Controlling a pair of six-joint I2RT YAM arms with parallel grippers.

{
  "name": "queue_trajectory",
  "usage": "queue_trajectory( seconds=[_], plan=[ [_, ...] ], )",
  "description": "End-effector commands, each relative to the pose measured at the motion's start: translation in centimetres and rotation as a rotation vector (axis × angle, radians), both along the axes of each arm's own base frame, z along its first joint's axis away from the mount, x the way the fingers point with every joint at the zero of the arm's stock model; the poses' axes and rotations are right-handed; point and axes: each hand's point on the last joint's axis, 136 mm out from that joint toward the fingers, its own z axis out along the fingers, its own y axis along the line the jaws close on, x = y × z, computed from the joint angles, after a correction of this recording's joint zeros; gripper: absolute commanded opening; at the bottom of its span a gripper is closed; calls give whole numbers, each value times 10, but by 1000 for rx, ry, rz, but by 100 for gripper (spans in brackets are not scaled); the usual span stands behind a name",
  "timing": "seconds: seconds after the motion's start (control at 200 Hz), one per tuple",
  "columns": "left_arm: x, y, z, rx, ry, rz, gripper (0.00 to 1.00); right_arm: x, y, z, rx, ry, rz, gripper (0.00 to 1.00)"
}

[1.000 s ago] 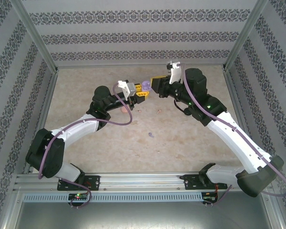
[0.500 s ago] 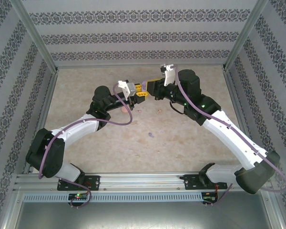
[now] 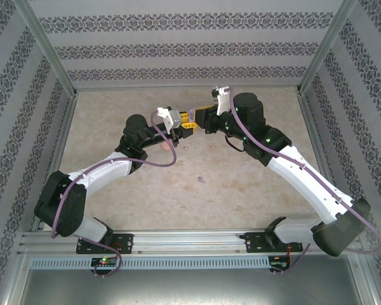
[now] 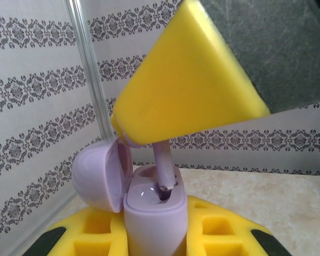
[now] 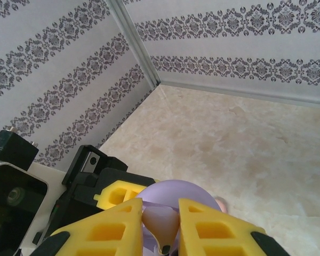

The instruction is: Insert the wireless bluetooth earbuds into the charging case

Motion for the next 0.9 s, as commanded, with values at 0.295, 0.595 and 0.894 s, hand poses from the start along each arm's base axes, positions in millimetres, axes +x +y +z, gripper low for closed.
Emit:
queue_trajectory(
  seconds=[0.295,0.595,0.894],
  plan=[
    [-7,-2,15,-7,-53,-21,0,-10,8,-3,-112,-64,51,20],
    [-7,-2,15,-7,-49,-21,0,-20,32,-19,-190,-41,152,19],
    [-2,2,10,-17,-36,20,0,-8,8,24,-101,-64,17,58]
  ],
)
